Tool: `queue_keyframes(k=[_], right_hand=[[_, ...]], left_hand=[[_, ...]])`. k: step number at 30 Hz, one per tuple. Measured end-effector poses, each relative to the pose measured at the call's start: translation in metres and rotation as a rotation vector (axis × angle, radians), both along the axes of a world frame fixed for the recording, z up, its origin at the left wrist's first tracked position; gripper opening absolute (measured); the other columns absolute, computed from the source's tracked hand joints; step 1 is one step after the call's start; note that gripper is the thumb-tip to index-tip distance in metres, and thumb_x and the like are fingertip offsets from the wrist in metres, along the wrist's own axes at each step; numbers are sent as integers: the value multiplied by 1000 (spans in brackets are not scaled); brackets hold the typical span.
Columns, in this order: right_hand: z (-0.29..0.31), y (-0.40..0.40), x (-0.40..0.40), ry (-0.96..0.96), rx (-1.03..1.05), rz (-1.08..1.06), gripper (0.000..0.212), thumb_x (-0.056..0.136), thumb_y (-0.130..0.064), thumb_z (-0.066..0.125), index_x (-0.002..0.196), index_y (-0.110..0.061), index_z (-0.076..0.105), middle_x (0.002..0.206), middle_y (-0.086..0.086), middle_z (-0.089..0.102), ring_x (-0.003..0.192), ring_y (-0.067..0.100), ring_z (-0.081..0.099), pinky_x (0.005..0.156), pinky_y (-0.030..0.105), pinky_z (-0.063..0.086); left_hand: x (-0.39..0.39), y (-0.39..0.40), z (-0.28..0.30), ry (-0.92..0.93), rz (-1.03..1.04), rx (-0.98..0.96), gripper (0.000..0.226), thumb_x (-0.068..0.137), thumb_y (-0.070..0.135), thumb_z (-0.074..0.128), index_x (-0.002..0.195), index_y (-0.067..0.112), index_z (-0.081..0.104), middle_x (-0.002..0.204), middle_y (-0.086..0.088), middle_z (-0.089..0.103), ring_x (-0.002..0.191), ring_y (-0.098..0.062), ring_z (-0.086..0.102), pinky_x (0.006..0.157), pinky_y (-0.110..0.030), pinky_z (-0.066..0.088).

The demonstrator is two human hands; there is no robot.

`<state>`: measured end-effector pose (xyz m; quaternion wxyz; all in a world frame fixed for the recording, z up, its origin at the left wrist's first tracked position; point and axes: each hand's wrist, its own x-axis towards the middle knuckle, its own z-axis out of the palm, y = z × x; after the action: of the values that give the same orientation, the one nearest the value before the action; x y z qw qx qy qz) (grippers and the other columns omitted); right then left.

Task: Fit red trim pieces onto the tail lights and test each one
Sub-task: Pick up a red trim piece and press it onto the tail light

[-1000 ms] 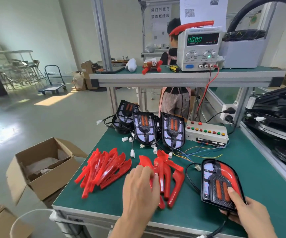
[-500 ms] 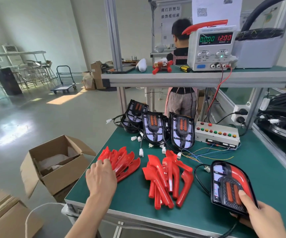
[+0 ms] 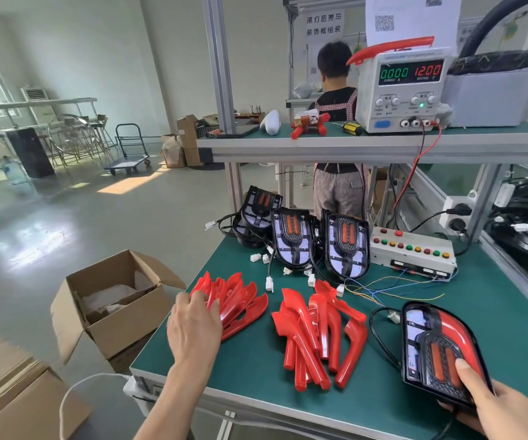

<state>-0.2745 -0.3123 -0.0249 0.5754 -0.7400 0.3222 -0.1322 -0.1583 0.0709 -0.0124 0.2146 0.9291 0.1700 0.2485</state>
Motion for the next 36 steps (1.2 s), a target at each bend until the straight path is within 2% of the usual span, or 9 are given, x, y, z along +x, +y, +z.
queue_keyframes(k=[3,6,11,17,22,24,28,32,36], right_hand=[[-2,0,0,23,2,-21,43,92,-47,69,75,-8,78,81,17,75,86,36,70,96,51,53],[-4,-1,1,33,37,-14,40,92,-45,71,79,-7,78,83,17,76,86,38,72,96,54,55],[0,0,2,22,4,13,42,93,-46,68,73,-10,77,75,10,74,76,24,67,79,35,48],[0,-1,1,14,8,24,41,93,-42,69,74,-6,77,76,16,76,78,30,71,81,39,54],[2,-1,0,8,48,25,41,94,-40,68,77,-4,77,66,7,74,69,20,69,58,23,42],[0,-1,0,15,53,28,41,94,-40,69,80,-3,78,66,9,75,71,23,72,61,25,47],[-3,-1,1,24,54,21,41,94,-41,70,81,-4,78,73,14,77,77,33,75,86,44,58],[-6,-4,2,7,57,23,42,94,-44,68,81,-5,78,70,10,77,76,29,73,76,34,53],[-8,-5,3,15,46,21,45,94,-47,67,81,-5,78,79,16,77,81,32,72,86,42,54]], left_hand=[[3,16,7,-31,102,29,30,91,26,70,112,5,69,113,-17,62,107,-39,52,89,-50,40],[8,33,11,112,126,-32,35,94,25,62,126,11,62,127,-16,62,118,-40,53,97,-49,39],[12,41,4,187,67,-148,22,94,18,58,112,16,70,114,-11,70,110,-35,61,89,-42,45],[16,43,1,133,75,-205,23,92,11,61,112,12,71,115,-13,68,113,-37,59,95,-45,42],[20,51,-1,77,-1,-286,18,90,4,61,100,10,74,106,-10,70,105,-33,61,91,-43,45],[21,55,-4,31,-32,-340,18,89,0,60,96,7,75,102,-12,70,99,-29,61,86,-37,45],[22,60,-7,-69,7,-384,15,92,3,61,95,7,75,97,-9,71,95,-27,60,87,-37,42],[22,59,-6,-169,48,-515,13,97,11,59,96,16,71,89,1,65,90,-23,59,84,-39,44],[27,56,-2,-223,106,-755,11,100,16,57,98,22,66,90,2,66,78,-11,59,70,-32,46]])
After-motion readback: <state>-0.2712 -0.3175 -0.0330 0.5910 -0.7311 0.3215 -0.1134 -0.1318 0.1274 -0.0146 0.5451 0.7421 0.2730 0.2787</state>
